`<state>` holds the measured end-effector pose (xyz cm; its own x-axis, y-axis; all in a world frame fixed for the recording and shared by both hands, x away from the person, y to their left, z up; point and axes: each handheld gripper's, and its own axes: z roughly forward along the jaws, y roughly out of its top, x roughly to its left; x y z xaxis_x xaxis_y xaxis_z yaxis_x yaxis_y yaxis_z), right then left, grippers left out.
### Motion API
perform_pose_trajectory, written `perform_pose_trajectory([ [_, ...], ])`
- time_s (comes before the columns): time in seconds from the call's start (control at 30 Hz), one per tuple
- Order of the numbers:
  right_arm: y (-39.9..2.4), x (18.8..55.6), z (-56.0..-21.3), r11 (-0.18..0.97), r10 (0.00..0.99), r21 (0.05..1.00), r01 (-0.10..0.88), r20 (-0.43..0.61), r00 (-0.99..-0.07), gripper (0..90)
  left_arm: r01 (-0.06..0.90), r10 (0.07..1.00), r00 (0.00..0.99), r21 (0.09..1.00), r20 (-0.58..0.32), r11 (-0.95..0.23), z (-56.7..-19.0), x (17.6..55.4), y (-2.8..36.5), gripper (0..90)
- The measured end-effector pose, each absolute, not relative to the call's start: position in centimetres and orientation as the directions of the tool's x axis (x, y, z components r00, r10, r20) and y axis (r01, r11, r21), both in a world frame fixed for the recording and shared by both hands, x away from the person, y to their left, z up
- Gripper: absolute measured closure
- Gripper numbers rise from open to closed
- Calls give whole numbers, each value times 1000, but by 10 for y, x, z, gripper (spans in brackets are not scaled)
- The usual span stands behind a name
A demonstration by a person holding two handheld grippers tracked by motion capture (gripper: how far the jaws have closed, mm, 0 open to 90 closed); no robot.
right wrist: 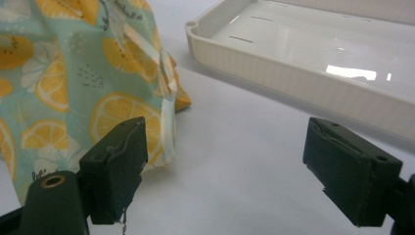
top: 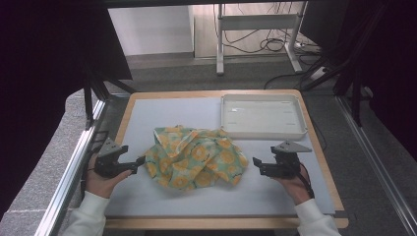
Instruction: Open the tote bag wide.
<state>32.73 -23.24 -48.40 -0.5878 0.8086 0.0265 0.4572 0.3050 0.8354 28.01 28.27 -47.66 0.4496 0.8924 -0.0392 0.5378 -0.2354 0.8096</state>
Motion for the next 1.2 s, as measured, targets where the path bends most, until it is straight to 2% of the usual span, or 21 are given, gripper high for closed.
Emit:
perform_pose_trajectory([
  [0.3, -234, 328, -492, 302, 805, 831, 467, 40, -591, 193, 524, 899, 437, 821, -32, -226, -477, 276, 288, 209],
  [0.5, -231, 331, -491, 289, 806, 826, 484, 62, -588, 209, 540, 897, 436, 819, -76, -193, -477, 271, 291, 231],
  [1.2, -221, 330, -489, 322, 789, 815, 482, 51, -612, 223, 517, 874, 485, 814, -26, -263, -466, 270, 270, 252],
])
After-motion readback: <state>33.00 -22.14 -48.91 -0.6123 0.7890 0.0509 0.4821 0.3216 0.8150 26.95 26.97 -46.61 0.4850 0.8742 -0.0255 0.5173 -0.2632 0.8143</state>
